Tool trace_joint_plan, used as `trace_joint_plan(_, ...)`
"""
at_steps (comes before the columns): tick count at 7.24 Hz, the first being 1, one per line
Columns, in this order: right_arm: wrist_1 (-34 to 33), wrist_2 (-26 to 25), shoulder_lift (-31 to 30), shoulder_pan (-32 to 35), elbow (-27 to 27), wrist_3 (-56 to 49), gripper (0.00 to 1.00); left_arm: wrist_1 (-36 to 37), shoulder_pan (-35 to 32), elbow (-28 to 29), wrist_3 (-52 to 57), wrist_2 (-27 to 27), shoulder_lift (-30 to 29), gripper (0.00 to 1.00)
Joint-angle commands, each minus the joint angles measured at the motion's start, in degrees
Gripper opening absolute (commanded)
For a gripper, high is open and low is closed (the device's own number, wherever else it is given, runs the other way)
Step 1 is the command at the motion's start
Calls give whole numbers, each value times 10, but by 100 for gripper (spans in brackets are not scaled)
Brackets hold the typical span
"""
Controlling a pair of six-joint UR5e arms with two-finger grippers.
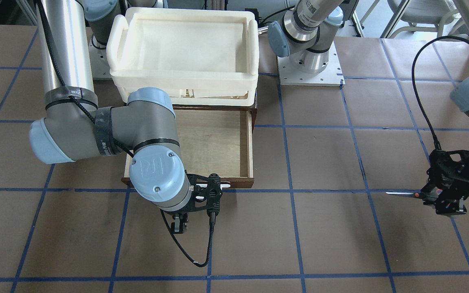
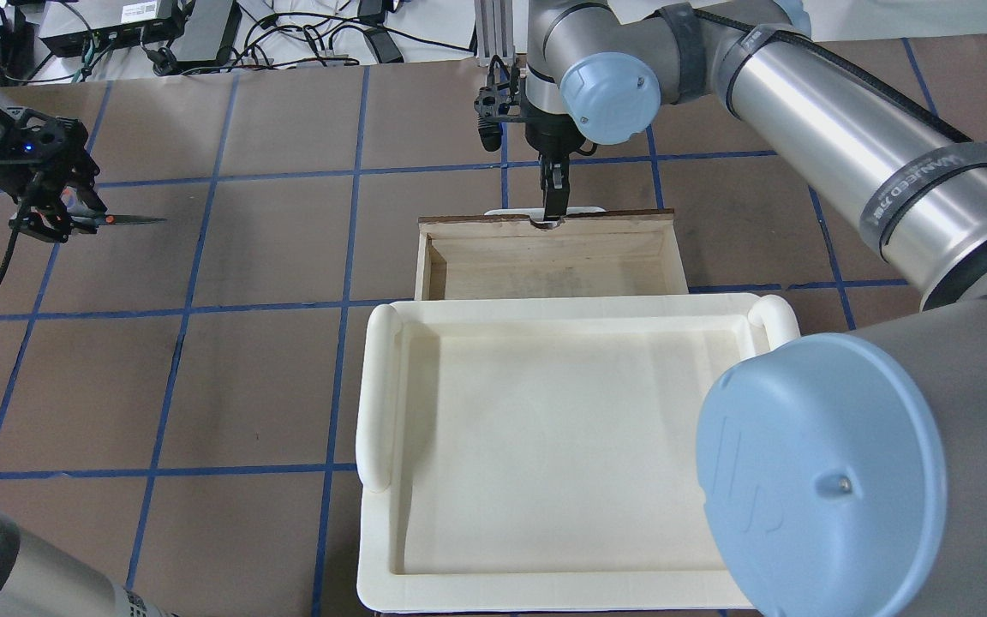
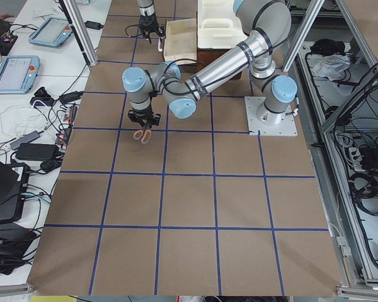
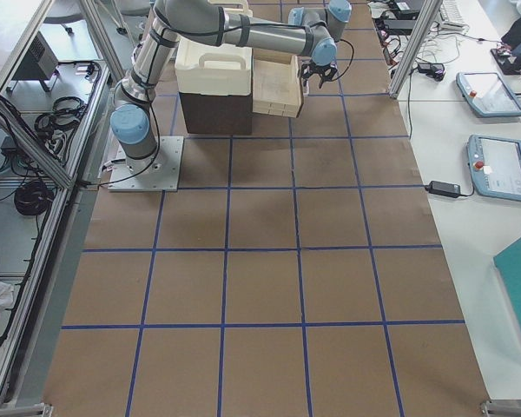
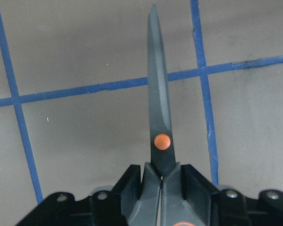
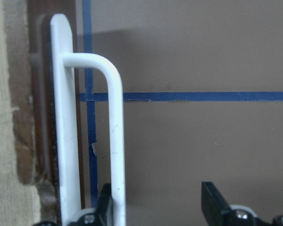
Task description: Place scissors in drawer with both arms
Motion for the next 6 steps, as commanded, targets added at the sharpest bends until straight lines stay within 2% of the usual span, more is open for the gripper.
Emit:
trace_joint_plan(1, 1, 1, -3, -5, -2, 6, 100, -1, 0, 0, 0, -1, 1, 12)
trace_joint_plan(3, 17, 0, -37, -9, -6, 10, 100, -15, 0, 1, -6, -10, 11, 12)
trace_joint_plan(5, 76, 21, -99, -27, -6, 25, 100, -30, -5, 1, -16, -11, 22, 12)
trace_joint_plan(6, 127, 21, -128, -54, -4, 31, 100, -55, -40, 5, -60, -11, 43, 12)
